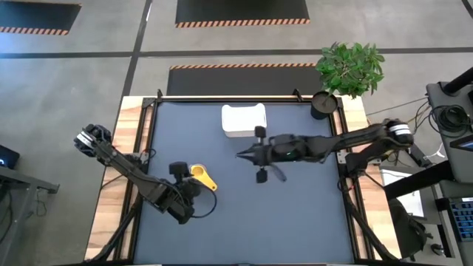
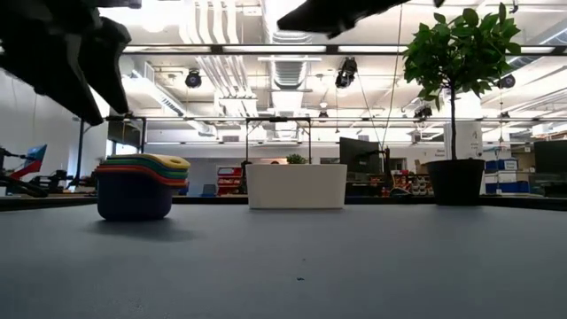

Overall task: Nest measuring cups in basket
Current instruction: Put the stacked colored measuring cups into the white bin

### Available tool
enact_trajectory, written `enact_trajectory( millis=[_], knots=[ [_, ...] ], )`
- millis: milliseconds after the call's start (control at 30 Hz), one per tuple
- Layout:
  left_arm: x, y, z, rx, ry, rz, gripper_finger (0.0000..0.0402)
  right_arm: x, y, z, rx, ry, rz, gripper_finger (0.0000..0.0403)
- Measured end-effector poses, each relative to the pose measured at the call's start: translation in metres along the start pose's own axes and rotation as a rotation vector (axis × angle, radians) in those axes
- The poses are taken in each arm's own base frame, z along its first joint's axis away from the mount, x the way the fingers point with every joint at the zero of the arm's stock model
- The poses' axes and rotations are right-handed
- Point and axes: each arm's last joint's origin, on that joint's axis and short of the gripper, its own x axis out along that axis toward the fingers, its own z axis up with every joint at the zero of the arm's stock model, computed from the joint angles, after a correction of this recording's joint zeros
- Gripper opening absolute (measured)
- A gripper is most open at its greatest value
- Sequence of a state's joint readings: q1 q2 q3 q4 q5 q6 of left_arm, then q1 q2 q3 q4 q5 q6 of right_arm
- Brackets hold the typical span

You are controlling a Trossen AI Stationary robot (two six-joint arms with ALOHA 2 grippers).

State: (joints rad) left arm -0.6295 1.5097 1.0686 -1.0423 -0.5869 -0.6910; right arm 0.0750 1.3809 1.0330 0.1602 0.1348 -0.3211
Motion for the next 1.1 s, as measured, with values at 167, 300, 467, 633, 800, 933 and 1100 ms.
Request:
enact_trajectory(
  millis=[167, 300, 467, 633, 800, 933, 1100],
  knots=[
    [0.004, 0.004, 0.002, 0.087, 0.003, 0.013, 0.0288, -0.033, -0.011, -0.005, 0.027, -0.079, 0.008, 0.0013],
    [0.011, 0.007, 0.006, 0.124, 0.016, 0.025, 0.0276, -0.053, -0.013, -0.009, 0.036, -0.124, 0.013, 0.0013],
    [0.026, 0.009, 0.000, 0.159, 0.037, 0.021, 0.0267, -0.070, -0.015, -0.009, 0.058, -0.159, 0.000, 0.0013],
    [0.042, 0.006, -0.014, 0.163, 0.067, -0.013, 0.0267, -0.075, -0.014, -0.013, 0.069, -0.158, 0.001, 0.0013],
    [0.054, 0.004, -0.022, 0.168, 0.032, 0.012, 0.0267, -0.074, -0.013, -0.014, 0.072, -0.153, 0.002, 0.0013],
    [0.057, 0.004, -0.024, 0.183, 0.022, 0.022, 0.0266, -0.074, -0.013, -0.014, 0.088, -0.147, 0.005, 0.0013],
    [0.062, 0.005, -0.030, 0.213, 0.015, 0.053, 0.0253, -0.073, -0.013, -0.015, 0.092, -0.144, 0.006, 0.0013]
  ],
)
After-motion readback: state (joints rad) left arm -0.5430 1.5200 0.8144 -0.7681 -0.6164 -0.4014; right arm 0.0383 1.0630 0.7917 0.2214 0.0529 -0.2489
